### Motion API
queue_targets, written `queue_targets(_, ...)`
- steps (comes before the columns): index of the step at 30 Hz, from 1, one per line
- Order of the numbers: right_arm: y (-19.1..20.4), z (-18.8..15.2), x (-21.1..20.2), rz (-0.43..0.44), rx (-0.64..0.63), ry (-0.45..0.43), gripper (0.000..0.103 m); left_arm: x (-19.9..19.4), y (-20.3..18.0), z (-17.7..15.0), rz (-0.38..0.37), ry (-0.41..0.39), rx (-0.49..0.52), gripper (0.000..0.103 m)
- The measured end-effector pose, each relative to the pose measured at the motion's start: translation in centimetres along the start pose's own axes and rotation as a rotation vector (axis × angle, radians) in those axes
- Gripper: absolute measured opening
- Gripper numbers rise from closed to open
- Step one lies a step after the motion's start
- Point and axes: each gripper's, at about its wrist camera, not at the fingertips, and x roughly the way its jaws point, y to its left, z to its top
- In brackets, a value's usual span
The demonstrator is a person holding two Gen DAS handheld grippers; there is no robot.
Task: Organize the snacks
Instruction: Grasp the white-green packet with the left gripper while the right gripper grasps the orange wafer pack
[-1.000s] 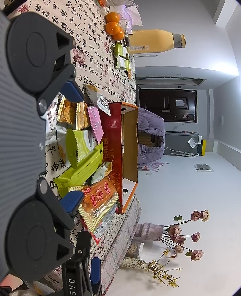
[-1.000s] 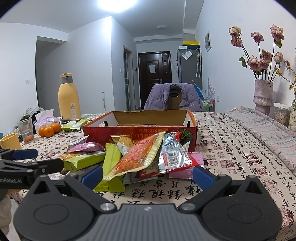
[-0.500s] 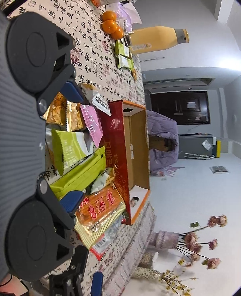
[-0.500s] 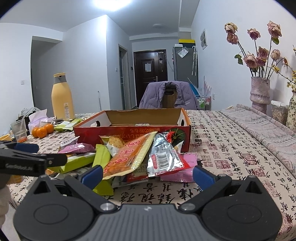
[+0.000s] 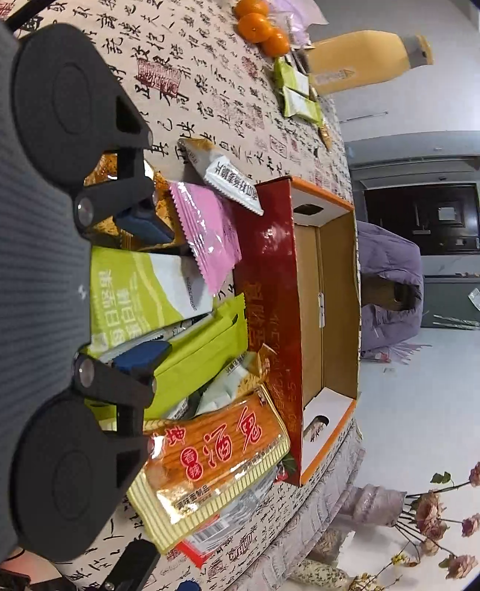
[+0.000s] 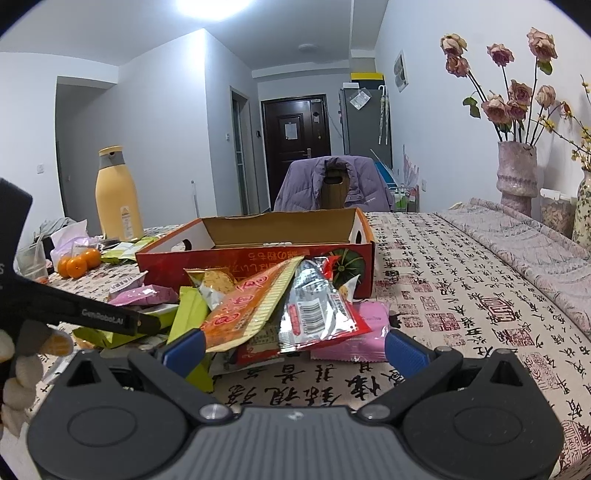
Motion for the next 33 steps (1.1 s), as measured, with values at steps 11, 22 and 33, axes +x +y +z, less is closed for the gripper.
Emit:
queue_targets(11,-1.1,0.1,0.5,-0.025,0.026,-0.005,0.103,1.6,-0.9,1.5,0.02,0.076,0.02,0.052)
queue_targets(22,-1.5,0.1,0.1,-0.033,0.038,-0.018,0.103,2.2,-0.5,1.7,0.041,0.067,0.0,0.038)
queue_targets(33,0.0,1.1,0.0,-0.028,0.0,-0.039,0.103,-2.2,0.4,0.8,0.034,-0.092,-0.022,0.038)
